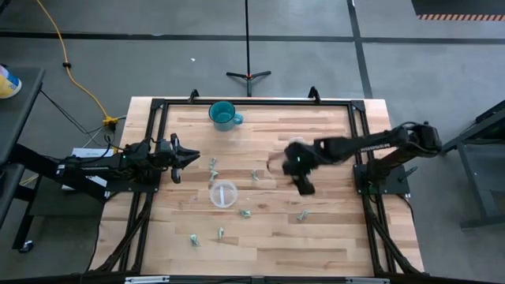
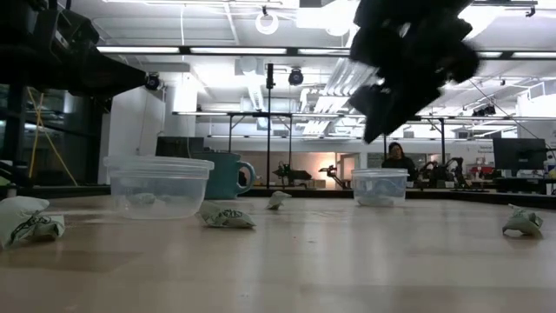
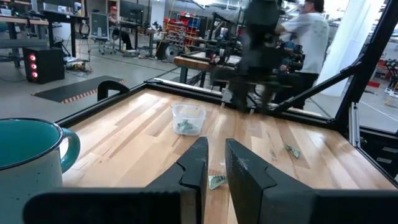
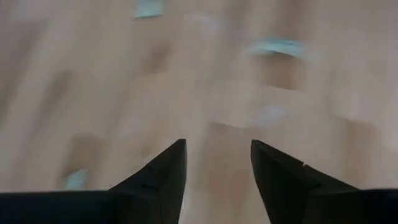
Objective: Pick and place items into bin
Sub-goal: Put the stevia packet into the right transparent bin
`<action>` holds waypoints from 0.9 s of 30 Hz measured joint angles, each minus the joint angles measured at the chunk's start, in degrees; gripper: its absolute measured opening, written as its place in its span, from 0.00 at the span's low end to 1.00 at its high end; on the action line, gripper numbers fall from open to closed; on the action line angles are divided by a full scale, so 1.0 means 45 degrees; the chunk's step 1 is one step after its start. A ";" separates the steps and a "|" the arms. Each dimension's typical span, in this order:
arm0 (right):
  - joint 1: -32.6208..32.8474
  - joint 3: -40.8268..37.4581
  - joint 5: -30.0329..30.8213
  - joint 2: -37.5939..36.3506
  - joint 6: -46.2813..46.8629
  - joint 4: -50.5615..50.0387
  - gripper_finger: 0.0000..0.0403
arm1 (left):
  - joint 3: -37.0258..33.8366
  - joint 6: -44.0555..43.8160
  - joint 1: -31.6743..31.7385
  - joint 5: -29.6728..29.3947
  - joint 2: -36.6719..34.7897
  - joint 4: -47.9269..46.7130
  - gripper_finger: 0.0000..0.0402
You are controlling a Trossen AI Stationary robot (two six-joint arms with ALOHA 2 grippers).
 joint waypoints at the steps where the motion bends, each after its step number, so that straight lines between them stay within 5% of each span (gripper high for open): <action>1: 0.0507 0.0000 -0.0109 0.0009 -0.0177 -0.0113 0.40 | 0.0000 0.0000 0.0000 0.0000 -0.0005 0.0004 0.23; 8: 0.3654 0.0000 0.1318 0.0025 -0.0023 -0.1183 0.39 | 0.0000 0.0000 0.0005 0.0005 0.0000 0.0000 0.23; 15: 0.5768 -0.0788 0.2910 0.0025 0.1714 -0.0346 0.52 | -0.0003 0.0000 0.0003 0.0005 -0.0003 0.0000 0.23; 21: 0.6535 -0.1916 0.4643 0.0025 0.2111 0.1086 0.59 | 0.0000 -0.0004 0.0000 0.0000 -0.0004 0.0000 0.23; 27: 0.6564 -0.2783 0.4039 0.0025 0.2308 0.1679 0.58 | 0.0000 -0.0002 0.0000 0.0002 -0.0002 0.0000 0.23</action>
